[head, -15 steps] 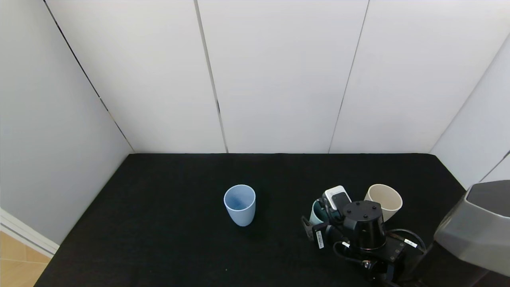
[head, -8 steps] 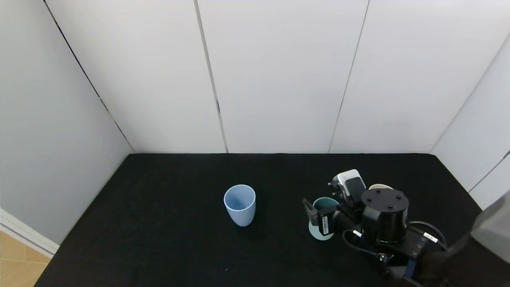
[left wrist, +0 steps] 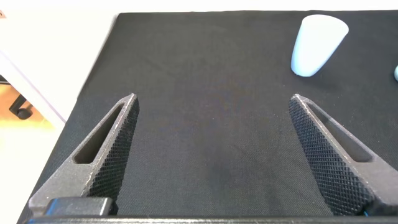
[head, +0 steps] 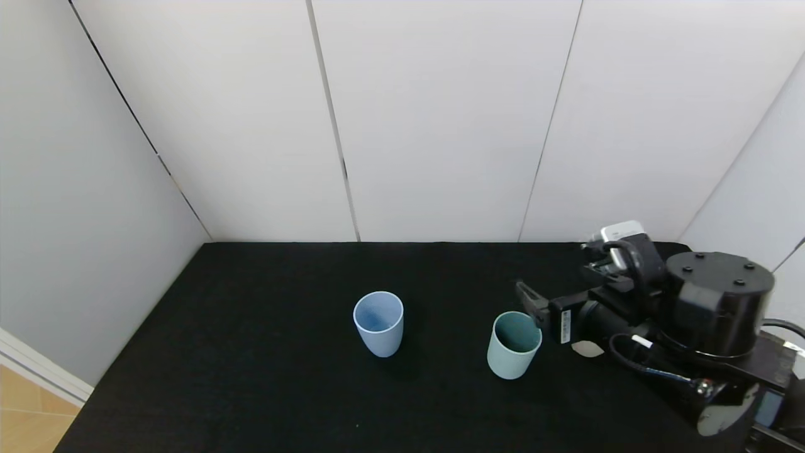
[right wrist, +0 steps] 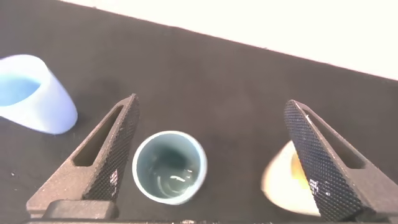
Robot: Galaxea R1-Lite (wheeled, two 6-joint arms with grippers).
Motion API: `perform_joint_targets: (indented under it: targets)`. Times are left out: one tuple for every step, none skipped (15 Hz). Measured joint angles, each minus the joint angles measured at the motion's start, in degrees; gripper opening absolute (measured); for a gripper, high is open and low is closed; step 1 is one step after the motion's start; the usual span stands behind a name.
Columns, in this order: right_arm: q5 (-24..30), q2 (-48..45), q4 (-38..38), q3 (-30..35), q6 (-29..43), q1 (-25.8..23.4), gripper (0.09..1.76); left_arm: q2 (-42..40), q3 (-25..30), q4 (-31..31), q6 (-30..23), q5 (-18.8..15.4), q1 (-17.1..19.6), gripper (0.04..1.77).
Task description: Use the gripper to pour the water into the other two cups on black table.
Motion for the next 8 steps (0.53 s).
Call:
perform_joint_targets:
  targets:
    - [-0.7, -2.4, 0.8, 1.5, 0.1, 0.0, 1.69, 0.0, 0.0, 0.0, 0.0, 0.0, 0.0, 1.72]
    - [-1.7, -4.8, 1.2, 3.6, 0.2, 0.2, 1.69, 0.0, 0.0, 0.0, 0.0, 0.0, 0.0, 1.72]
    - [-2.9, -7.0, 1.3, 5.4, 0.1, 0.4, 1.69, 0.0, 0.0, 0.0, 0.0, 0.0, 0.0, 1.72]
    - [-4.1, -9.2, 1.5, 7.2, 0.0, 0.6, 1.69, 0.0, 0.0, 0.0, 0.0, 0.0, 0.0, 1.72]
    - [-5.2, -11.5, 1.6, 8.8, -0.1, 0.6, 1.69, 0.0, 0.0, 0.0, 0.0, 0.0, 0.0, 1.72]
    - [-5.8, -13.6, 1.8, 10.4, -0.2, 0.7, 1.70, 0.0, 0.0, 0.0, 0.0, 0.0, 0.0, 1.72]
    - [-6.4, -15.6, 2.7, 11.8, -0.3, 0.7, 1.70, 0.0, 0.0, 0.0, 0.0, 0.0, 0.0, 1.72]
    - [-7.1, -17.9, 4.5, 13.0, -0.2, 0.8, 1.70, 0.0, 0.0, 0.0, 0.0, 0.0, 0.0, 1.72]
